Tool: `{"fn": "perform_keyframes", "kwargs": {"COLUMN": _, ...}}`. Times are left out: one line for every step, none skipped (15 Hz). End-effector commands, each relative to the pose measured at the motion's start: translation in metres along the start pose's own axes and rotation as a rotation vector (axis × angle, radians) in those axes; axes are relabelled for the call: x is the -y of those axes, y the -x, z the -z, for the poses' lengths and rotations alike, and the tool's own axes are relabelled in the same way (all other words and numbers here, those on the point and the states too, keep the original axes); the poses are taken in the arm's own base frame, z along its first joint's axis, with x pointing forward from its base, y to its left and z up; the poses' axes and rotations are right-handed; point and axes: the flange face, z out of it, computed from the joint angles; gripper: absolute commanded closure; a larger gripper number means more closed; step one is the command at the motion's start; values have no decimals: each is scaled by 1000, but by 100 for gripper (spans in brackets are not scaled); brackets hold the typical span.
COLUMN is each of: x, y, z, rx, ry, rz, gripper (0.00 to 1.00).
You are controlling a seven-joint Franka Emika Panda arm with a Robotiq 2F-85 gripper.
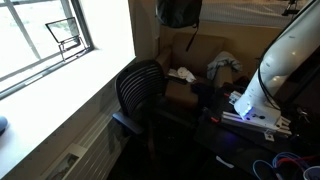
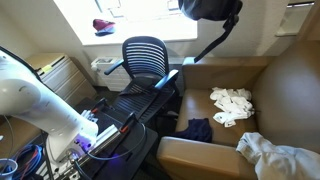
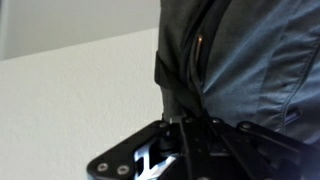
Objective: Put the grey backpack on the black chair
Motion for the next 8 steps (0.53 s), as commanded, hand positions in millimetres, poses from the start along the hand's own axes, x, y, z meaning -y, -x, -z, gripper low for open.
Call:
{"fn": "perform_keyframes", "kwargs": {"x": -3, "y": -68, "z": 72, "rx": -187, "ry": -6, "rz": -61, "gripper": 98}}
{"fn": "perform_keyframes", "kwargs": {"x": -7, "y": -91, "z": 89, "rx": -235, "ry": -16, "rz": -101, "gripper": 98}}
{"fn": "perform_keyframes", "kwargs": {"x": -15, "y": -113, "z": 105, "rx": -263, "ry": -43, "rz": -156, "gripper": 98}}
{"fn": "perform_keyframes", "kwargs": {"x": -24, "y": -131, "z": 123, "rx": -297, "ry": -60, "rz": -207, "gripper": 98}}
{"fn": "perform_keyframes", "kwargs": {"x": -36, "y": -144, "z": 141, "rx": -320, "ry": -84, "rz": -260, "gripper": 98}}
{"fn": "perform_keyframes", "kwargs": {"x": -47, "y": -159, "z": 159, "rx": -346, "ry": -117, "rz": -312, "gripper": 98}}
{"fn": "perform_keyframes", "kwargs": {"x": -57, "y": -175, "z": 179, "rx": -367, "ry": -163, "rz": -361, "gripper": 98}}
{"fn": "perform_keyframes", "kwargs": {"x": -59, "y": -187, "z": 189, "rx": -376, "ry": -204, "rz": -414, "gripper": 98}}
